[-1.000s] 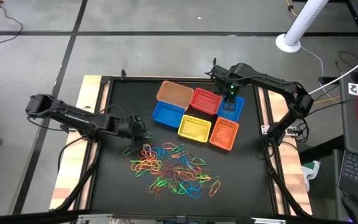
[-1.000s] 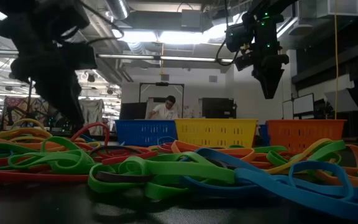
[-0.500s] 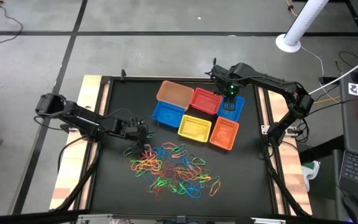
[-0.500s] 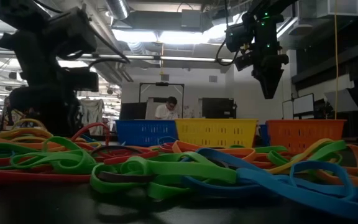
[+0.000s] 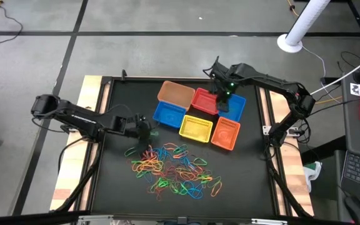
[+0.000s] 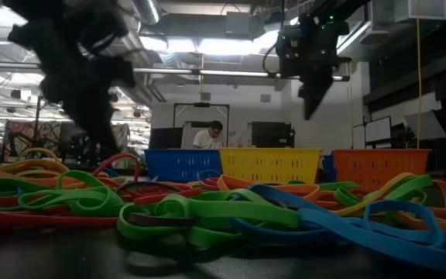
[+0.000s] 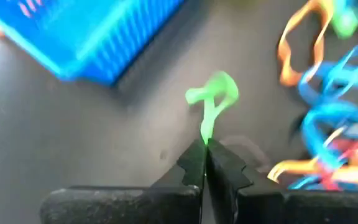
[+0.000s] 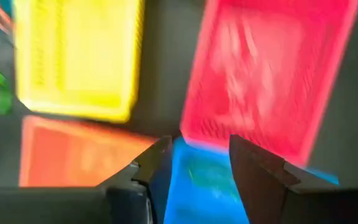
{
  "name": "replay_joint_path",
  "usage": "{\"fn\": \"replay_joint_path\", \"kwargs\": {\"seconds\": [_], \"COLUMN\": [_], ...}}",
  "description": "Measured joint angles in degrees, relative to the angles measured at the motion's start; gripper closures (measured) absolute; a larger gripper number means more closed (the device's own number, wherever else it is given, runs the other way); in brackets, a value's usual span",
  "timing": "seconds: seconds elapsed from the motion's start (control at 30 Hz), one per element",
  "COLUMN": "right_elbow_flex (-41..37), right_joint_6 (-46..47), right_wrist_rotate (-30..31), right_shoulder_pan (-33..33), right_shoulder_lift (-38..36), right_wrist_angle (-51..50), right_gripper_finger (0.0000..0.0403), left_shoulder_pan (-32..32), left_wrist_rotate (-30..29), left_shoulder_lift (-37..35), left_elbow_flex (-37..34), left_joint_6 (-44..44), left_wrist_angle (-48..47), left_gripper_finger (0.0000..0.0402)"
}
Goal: Sort rubber bands into baskets
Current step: Put the green rubber band into the right blue basket
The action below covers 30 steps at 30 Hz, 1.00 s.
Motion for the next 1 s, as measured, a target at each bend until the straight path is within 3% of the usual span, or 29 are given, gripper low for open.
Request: {"fn": "replay_joint_path", "kwargs": {"seconds": [0.17, 0.57, 0.83, 1.0], "right_elbow_flex": [0.0, 0.0, 0.0, 0.0], "right_joint_6": [-0.48, -0.72, -0.81, -0.42], "right_wrist_rotate": [-6.35, -6.54, 4.57, 7.87], "right_shoulder_pan": [2.92, 15.78, 23.44, 26.69], "right_shoulder_lift": [0.0, 0.0, 0.02, 0.02], "right_wrist_angle": [11.35, 34.16, 39.62, 41.59], "right_gripper_finger": [0.0242, 0.0242, 0.0242, 0.0242], "left_shoulder_pan": [1.26, 5.12, 6.03, 6.01], "left_wrist_rotate": [0.09, 0.29, 0.27, 0.29], "left_shoulder_lift": [-1.18, -1.5, -1.5, -1.5], "left_elbow_flex": [3.91, 5.12, 5.12, 5.12], "left_joint_6": [1.15, 4.96, 5.03, 5.07], "left_wrist_angle": [1.84, 23.81, 31.71, 35.73], "left_gripper_finger": [0.0395, 0.0399, 0.0398, 0.0395]}}
